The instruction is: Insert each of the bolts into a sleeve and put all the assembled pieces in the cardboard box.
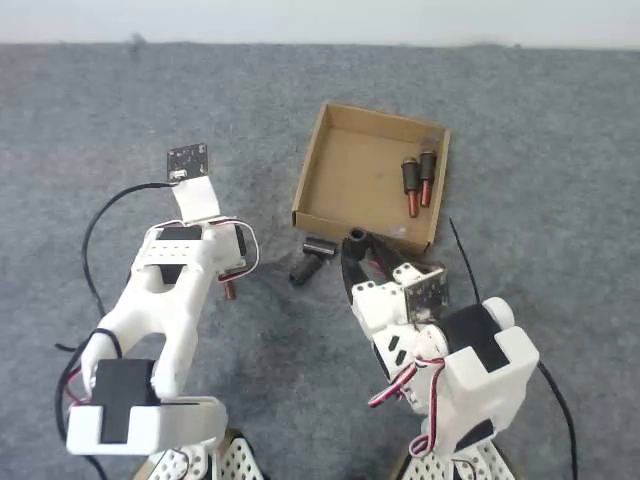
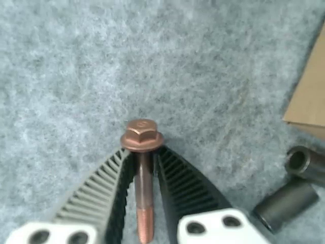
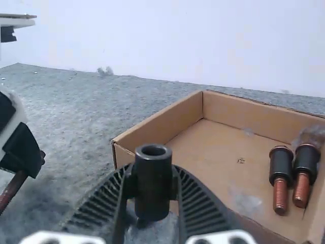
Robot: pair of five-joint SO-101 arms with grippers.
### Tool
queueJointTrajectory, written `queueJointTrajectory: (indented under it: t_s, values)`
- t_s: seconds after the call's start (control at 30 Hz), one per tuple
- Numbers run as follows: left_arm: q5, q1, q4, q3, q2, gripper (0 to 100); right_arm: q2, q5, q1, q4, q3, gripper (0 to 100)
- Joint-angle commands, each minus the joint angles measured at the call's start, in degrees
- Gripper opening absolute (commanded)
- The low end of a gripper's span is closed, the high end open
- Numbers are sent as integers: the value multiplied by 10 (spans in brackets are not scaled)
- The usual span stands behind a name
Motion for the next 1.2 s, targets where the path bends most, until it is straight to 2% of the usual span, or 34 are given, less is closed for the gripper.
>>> queueJointTrajectory:
  t_s: [0.0, 0.23, 0.57, 0.77, 1.17]
  values:
    - [-5, 0, -33, -7, -24, 11, -8, 9, -20, -36, 24, 7]
    - [-4, 2, -132, -51, -24, 11, -9, 9, -24, -35, 26, 7]
    - [-4, 109, -179, -109, -30, 11, -5, 10, -28, -30, 24, 7]
    - [-4, 170, -179, -111, -142, 12, -5, 10, -28, -30, 23, 7]
    - [-4, 248, -179, -23, -324, 12, -6, 10, -29, -35, 23, 7]
